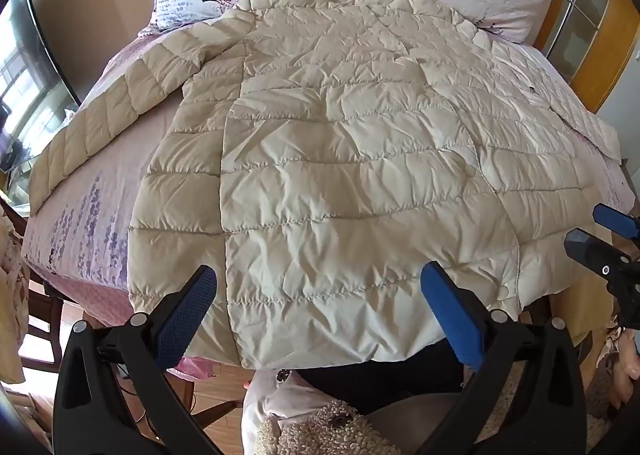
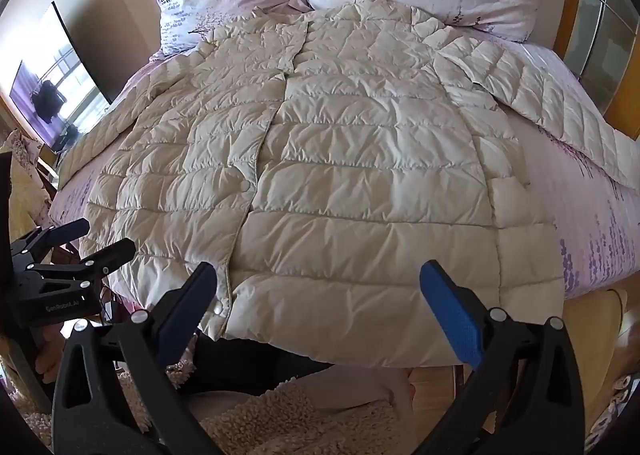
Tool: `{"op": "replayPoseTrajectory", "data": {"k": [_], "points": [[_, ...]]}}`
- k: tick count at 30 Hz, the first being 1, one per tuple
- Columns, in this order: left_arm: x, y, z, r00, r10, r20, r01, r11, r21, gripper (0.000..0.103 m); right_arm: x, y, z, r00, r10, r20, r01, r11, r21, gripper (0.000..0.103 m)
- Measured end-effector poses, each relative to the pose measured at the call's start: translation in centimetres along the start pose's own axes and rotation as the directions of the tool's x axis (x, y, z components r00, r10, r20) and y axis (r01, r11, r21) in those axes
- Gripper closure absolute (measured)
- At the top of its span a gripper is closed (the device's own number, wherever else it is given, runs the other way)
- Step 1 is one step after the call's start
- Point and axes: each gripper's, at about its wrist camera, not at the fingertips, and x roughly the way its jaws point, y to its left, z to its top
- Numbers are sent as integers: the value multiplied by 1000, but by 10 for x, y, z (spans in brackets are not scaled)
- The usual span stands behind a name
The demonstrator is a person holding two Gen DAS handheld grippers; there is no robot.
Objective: Fold large clothes
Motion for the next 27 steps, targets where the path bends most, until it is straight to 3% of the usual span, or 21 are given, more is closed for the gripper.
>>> {"op": "replayPoseTrajectory", "data": {"k": [27], "points": [[0,0,0,1000,-2,4,2,1000,-2,1,5,1,2,1000,-6,-6,6,1000,3,2]]}}
